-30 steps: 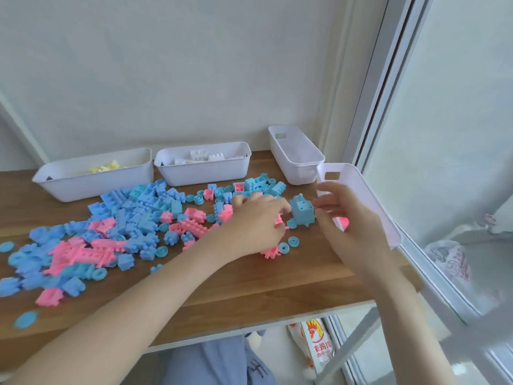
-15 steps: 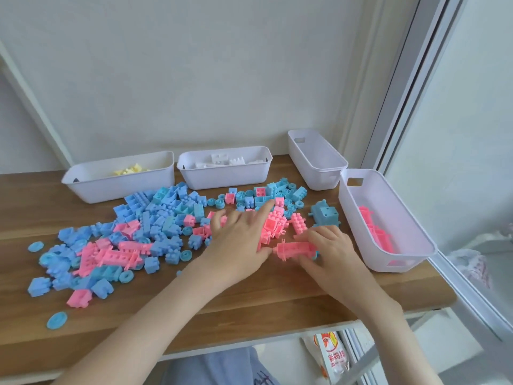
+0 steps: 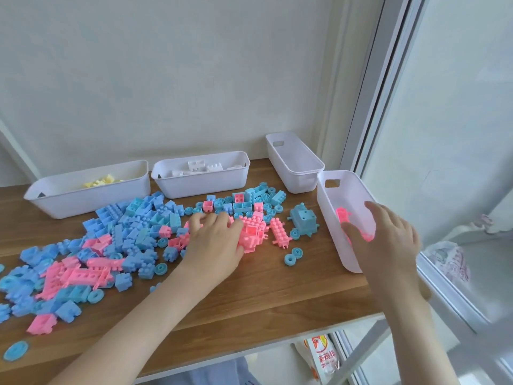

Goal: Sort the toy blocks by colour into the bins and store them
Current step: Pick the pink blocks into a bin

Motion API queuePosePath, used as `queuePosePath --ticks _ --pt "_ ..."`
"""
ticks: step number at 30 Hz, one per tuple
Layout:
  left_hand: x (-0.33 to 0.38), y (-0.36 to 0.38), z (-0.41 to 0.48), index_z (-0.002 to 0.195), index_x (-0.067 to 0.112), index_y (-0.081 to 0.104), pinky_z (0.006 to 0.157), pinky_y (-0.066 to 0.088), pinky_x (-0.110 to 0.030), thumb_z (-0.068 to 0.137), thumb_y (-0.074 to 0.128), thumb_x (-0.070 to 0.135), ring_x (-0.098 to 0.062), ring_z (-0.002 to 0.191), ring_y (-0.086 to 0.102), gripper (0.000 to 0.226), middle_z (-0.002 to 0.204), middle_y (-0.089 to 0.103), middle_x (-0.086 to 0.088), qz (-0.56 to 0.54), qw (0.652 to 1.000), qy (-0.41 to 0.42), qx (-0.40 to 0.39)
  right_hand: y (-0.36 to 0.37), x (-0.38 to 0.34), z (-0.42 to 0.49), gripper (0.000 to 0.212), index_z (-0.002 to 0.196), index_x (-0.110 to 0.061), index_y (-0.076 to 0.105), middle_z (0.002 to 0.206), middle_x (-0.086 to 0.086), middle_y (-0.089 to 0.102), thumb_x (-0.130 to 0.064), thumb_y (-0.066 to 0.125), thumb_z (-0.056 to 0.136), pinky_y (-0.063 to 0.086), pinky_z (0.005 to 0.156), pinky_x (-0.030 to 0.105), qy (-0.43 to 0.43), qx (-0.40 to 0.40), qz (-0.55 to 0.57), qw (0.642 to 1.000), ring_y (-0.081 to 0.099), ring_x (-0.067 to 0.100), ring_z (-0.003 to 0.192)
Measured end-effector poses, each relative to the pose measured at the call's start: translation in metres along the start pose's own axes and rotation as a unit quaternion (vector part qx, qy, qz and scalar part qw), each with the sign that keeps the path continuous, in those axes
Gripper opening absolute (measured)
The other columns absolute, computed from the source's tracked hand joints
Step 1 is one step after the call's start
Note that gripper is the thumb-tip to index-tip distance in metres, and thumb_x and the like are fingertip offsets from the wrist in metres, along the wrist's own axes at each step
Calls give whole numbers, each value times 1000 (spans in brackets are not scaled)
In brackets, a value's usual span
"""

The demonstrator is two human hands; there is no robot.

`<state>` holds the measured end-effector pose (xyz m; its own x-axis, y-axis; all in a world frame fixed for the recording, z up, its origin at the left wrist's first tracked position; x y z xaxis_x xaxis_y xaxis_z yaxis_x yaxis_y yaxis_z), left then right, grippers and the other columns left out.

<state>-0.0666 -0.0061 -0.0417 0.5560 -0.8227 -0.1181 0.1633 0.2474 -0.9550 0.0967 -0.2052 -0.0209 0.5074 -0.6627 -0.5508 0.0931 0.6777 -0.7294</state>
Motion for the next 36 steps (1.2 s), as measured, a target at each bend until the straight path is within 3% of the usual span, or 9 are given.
queuePosePath --ticks 4,7,10,15,20,24,30,34,36 --pt "0 -7 -2 92 17 69 93 31 -42 82 70 23 -22 87 64 11 87 67 1 -43 993 29 102 -3 -36 -20 29 115 -22 61 112 -9 62 -20 65 86 20 91 30 -122 45 63 990 37 16 112" --pt "-6 -10 -2 78 18 68 92 27 -39 73 78 16 -19 77 66 12 78 67 5 -70 987 37 137 19 -72 -40 27 112 -22 61 106 -9 64 -17 64 85 30 85 31 -220 -22 79 972 40 15 103" --pt "-8 -8 -4 90 20 68 99 27 -42 77 74 25 -19 92 65 15 93 69 6 -84 990 39 107 62 -81 -44 38 129 -22 49 123 -6 56 -28 54 92 38 93 31 -191 -137 41 971 43 16 112" --pt "-9 2 -4 112 27 56 109 8 -36 94 47 39 -10 123 42 24 126 52 13 -68 996 39 35 98 -78 -40 43 136 -16 35 128 0 53 -24 45 95 38 97 31 -159 -181 -66 968 45 19 118" --pt "-5 0 -7 103 25 56 107 11 -33 96 46 35 -9 118 45 15 121 53 12 -98 991 58 66 99 -77 -40 37 127 -13 42 119 3 57 -11 45 91 41 93 30 -146 -157 -24 977 47 20 110" --pt "0 -6 -10 94 22 61 103 23 -37 90 58 28 -15 105 57 7 107 63 7 -103 986 79 106 56 -80 -38 36 116 -4 52 100 7 61 -1 58 81 45 77 35 -169 -22 66 983 52 25 91" --pt "23 -18 -9 87 24 65 97 33 -42 84 66 24 -14 91 61 3 93 65 8 -138 965 153 162 -13 -45 -11 31 115 -9 52 102 4 59 -6 54 84 38 80 34 -97 75 107 987 41 18 93" --pt "49 -31 -6 87 24 68 97 25 -37 89 50 30 -14 95 61 19 98 66 7 -178 943 216 179 -2 -10 6 39 131 -13 43 129 7 54 -25 46 94 31 93 41 1 -74 -19 997 40 31 115" --pt "66 -40 -6 88 22 70 97 25 -38 88 56 26 -16 95 62 14 102 67 3 -176 929 257 202 1 -12 0 41 135 -21 42 137 0 49 -33 41 96 26 97 38 -10 -105 -33 994 34 26 123"
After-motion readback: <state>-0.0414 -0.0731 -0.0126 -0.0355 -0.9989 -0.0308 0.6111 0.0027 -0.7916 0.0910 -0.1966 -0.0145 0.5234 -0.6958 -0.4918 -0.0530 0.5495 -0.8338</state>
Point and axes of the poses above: each hand's wrist, its own z-axis towards the middle knuckle, its own y-axis out of the palm, x = y × z, the point moved 7 cm from there along z, towards the middle knuckle
